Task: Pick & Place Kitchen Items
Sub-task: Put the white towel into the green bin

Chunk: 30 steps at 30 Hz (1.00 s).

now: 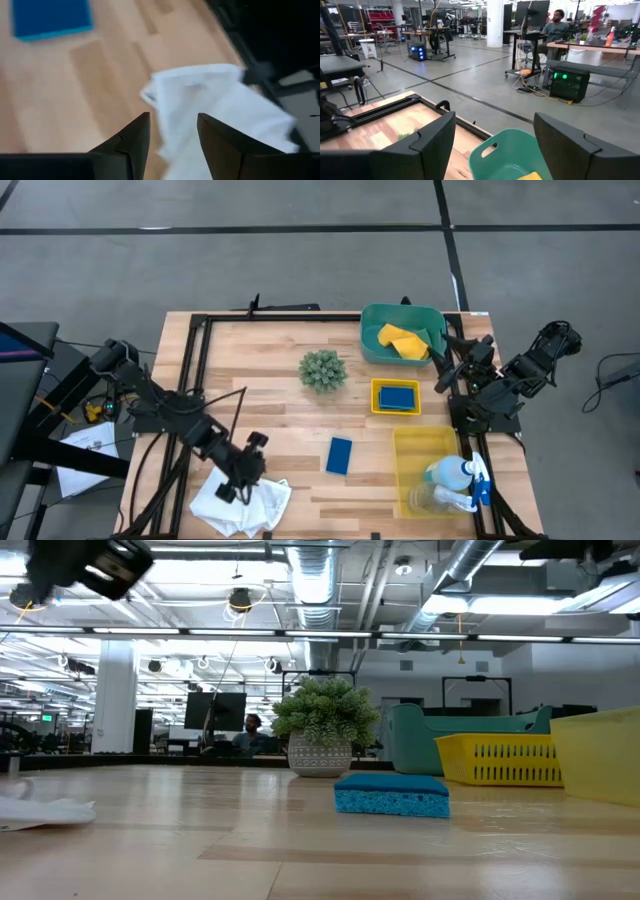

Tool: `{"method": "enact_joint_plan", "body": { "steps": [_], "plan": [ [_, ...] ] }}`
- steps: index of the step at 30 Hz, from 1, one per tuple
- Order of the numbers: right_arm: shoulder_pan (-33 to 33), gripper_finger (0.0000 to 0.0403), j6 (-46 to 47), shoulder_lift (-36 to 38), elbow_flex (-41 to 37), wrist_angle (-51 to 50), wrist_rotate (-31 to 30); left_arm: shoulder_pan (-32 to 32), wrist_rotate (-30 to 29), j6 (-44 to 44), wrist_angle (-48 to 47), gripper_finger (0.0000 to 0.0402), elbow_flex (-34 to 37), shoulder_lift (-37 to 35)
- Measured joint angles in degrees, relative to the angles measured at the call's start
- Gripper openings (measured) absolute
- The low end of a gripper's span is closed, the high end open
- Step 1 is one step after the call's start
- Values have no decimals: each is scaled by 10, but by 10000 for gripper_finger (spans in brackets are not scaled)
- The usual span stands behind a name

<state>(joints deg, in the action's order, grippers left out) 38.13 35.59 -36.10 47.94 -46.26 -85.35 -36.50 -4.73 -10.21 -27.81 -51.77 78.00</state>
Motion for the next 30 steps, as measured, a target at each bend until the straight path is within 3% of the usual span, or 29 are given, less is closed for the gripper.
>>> {"method": "enact_joint_plan", "body": {
  "steps": [13,21,30],
  "plan": [
    [0,260,19,0,0,0,35,-30,6,-21,17,193,6,0],
    [0,260,19,0,0,0,36,-9,58,-51,131,229,109,1],
    [0,260,20,0,0,0,39,-26,77,-68,241,221,182,2]
  ]
}}
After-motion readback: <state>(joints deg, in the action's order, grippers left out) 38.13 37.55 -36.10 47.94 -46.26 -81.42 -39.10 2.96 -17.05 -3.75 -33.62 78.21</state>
